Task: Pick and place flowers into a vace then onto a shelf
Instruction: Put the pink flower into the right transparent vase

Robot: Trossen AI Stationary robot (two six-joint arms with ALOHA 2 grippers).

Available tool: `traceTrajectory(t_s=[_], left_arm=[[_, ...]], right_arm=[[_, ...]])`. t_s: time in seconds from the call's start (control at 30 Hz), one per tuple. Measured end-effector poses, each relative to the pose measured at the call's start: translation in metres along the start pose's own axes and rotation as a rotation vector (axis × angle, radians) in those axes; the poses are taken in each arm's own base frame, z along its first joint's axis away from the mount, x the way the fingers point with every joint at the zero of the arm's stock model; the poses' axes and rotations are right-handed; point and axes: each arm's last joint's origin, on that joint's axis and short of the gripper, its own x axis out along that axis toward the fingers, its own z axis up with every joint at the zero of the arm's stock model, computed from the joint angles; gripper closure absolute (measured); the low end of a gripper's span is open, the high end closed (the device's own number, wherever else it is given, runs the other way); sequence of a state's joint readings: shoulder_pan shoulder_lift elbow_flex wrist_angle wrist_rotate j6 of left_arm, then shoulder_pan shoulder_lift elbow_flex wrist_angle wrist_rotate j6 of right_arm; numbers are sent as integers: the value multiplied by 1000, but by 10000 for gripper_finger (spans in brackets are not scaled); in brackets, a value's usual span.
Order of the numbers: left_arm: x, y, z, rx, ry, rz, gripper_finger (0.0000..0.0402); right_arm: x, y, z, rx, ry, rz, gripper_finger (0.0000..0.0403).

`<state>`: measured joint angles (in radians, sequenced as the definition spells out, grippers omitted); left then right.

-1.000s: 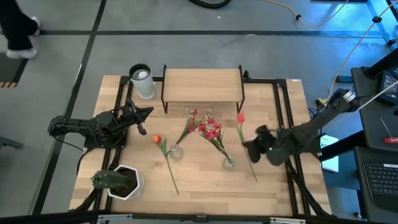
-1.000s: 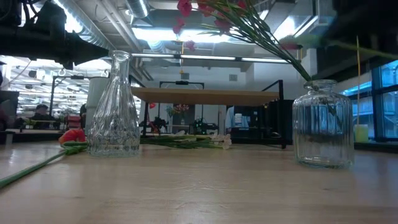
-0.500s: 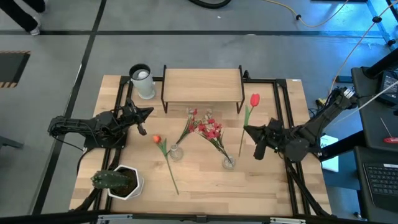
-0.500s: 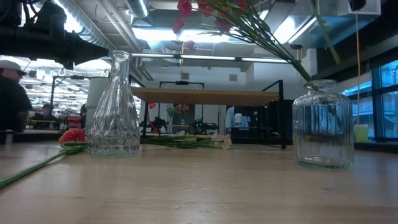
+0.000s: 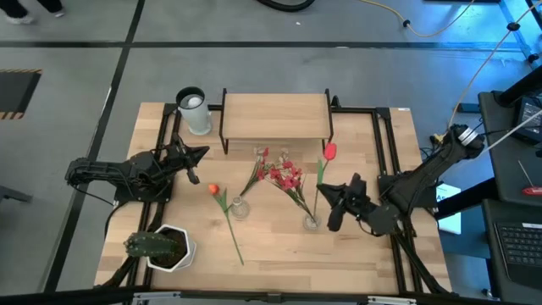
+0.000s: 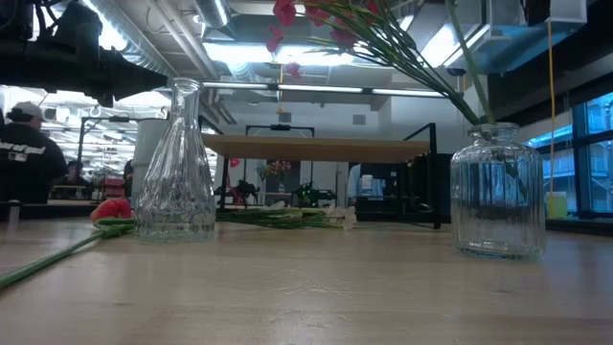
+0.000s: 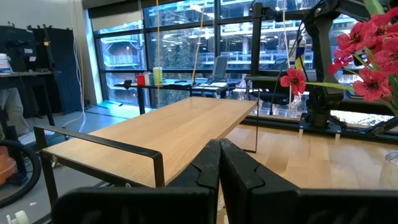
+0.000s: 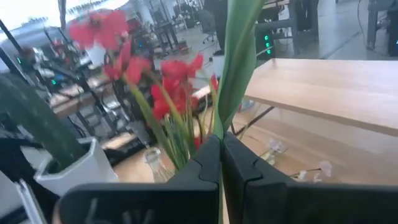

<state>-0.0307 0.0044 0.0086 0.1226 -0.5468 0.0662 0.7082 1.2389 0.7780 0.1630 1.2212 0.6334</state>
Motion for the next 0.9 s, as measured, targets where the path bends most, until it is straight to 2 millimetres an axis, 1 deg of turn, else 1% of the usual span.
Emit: traceTrajectory(t_s=[0.17,0.53,0.9], left_arm=[[0,0,0,0,0,0,398],[0,0,0,0,0,1,398],[0,0,0,0,-1,1,398]], right_arm=[[0,5,-16,-86,22,7,403],[-4,12,-41,-158,64,29,401],[1,13,-66,-254,97,19,400]])
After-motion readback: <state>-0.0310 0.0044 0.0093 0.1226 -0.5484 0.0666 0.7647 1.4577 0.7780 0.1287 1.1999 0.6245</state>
